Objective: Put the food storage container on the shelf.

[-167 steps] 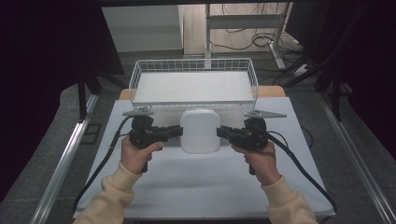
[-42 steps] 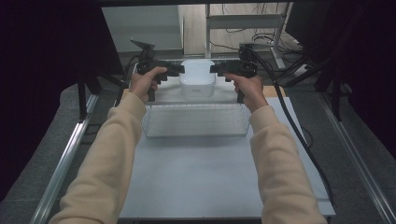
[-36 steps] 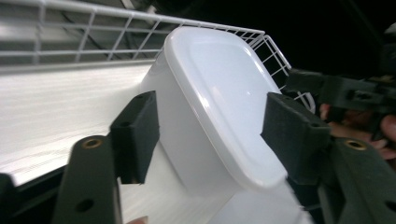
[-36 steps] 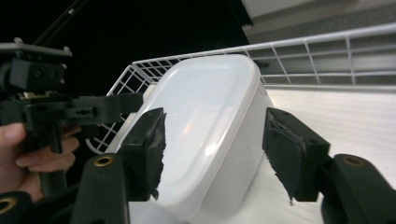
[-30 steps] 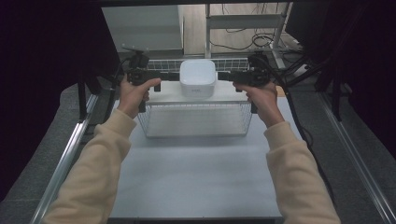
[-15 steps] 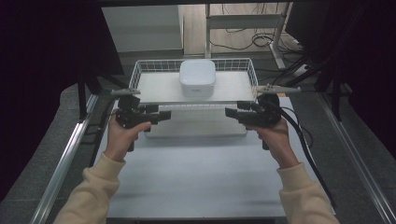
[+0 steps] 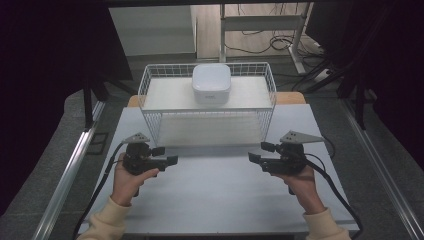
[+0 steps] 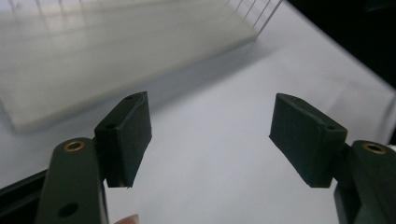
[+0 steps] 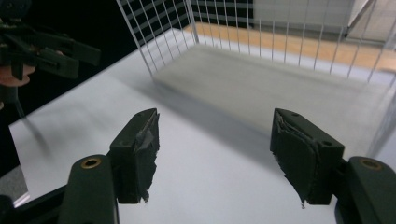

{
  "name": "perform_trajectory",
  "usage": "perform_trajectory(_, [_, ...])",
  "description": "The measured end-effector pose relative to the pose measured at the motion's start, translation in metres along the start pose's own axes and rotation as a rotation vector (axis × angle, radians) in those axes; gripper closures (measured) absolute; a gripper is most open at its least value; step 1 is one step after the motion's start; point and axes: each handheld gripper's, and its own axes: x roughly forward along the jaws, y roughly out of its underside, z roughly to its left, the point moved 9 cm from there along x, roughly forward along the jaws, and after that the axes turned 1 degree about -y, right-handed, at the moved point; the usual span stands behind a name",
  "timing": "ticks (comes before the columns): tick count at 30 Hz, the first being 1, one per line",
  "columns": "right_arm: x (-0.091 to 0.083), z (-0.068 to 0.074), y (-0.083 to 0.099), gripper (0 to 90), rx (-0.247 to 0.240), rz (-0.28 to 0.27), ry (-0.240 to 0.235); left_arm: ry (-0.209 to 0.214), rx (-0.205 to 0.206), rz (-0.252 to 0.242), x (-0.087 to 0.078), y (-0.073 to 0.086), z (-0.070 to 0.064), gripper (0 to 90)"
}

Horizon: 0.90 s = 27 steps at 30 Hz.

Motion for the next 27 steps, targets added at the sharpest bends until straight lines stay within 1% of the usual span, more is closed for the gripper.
perform_trajectory(2, [-0.002,-0.002,0.012,32.7,0.001,0.016,0.010,-0.013,0.007,0.012,0.003,0.010,0.002,29.5])
perform_trajectory(3, [-0.003,-0.005,0.024,32.6,-0.006,0.032,0.025,-0.013,0.010,0.017,0.004,0.013,0.002,29.6])
perform_trajectory(4, [-0.003,-0.005,0.024,32.6,-0.006,0.032,0.025,-0.015,0.017,0.025,0.005,0.016,0.002,29.6])
perform_trajectory(7, [0.000,-0.011,0.044,32.2,-0.005,0.068,0.042,-0.037,0.035,0.032,0.008,0.024,0.003,29.7])
perform_trajectory(9, [0.004,-0.016,0.058,32.1,0.011,0.098,0.052,-0.049,0.051,0.035,0.009,0.029,0.003,29.8])
perform_trajectory(10, [0.008,-0.019,0.067,31.8,0.023,0.121,0.050,-0.059,0.054,0.028,0.010,0.033,0.003,30.1])
perform_trajectory(11, [0.010,-0.020,0.071,31.8,0.026,0.130,0.053,-0.063,0.054,0.024,0.011,0.035,0.004,30.4])
perform_trajectory(15, [0.013,-0.022,0.075,31.7,0.030,0.136,0.052,-0.069,0.064,0.041,0.014,0.040,0.006,30.4])
perform_trajectory(18, [0.012,-0.021,0.071,31.7,0.024,0.114,0.049,-0.072,0.068,0.035,0.013,0.039,0.008,30.2])
perform_trajectory(23, [0.010,-0.022,0.070,31.1,0.009,0.104,0.060,-0.091,0.068,0.013,0.010,0.037,0.010,30.2])
perform_trajectory(27, [0.010,-0.022,0.070,29.9,-0.010,0.095,0.062,-0.097,0.069,0.008,0.009,0.036,0.011,30.1])
